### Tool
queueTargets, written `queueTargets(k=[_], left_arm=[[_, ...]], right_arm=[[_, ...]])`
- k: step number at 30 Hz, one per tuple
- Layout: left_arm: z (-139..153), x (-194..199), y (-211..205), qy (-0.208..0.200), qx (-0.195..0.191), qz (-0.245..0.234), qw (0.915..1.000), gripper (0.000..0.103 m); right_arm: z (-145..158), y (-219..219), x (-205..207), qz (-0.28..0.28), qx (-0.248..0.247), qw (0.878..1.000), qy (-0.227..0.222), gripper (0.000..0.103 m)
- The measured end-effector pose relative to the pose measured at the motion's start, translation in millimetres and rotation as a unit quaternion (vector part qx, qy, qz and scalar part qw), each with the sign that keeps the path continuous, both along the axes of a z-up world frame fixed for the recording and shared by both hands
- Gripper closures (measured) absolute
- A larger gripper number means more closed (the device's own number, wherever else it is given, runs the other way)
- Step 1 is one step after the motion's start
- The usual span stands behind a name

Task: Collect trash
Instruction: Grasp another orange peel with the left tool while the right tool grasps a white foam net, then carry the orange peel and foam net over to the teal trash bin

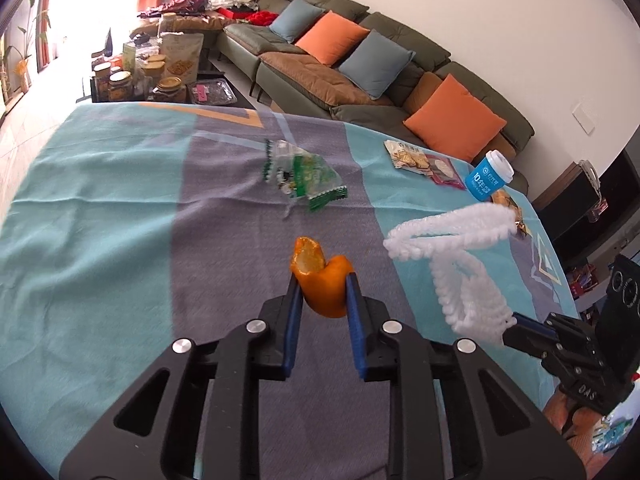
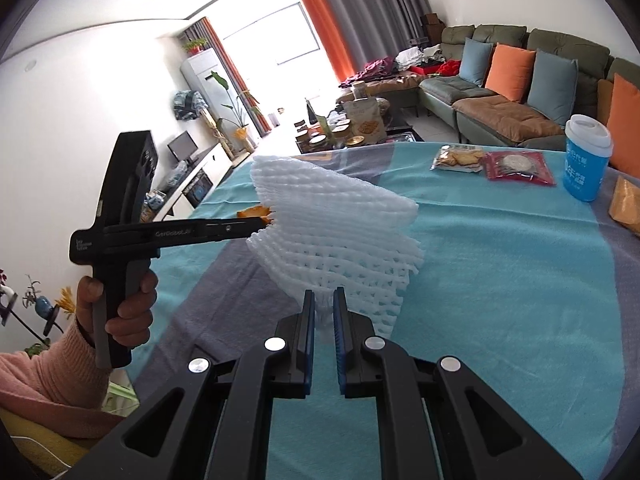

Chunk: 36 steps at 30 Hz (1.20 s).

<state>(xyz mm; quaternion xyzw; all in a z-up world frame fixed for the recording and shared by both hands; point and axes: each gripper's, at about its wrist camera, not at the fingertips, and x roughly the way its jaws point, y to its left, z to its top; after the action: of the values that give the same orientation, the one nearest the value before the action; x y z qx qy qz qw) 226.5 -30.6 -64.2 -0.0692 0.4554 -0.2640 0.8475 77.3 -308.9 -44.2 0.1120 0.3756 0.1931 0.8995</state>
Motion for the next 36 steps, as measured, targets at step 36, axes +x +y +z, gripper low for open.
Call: queueTargets(k=[36], left_arm=[[44.6,-145.4,179.1,-0.076,-0.02,0.111,0.9907,0.081]], right_arm=[[34.5,119.8,-19.6,0.112,-0.028,0.992,-0.046,0.095]])
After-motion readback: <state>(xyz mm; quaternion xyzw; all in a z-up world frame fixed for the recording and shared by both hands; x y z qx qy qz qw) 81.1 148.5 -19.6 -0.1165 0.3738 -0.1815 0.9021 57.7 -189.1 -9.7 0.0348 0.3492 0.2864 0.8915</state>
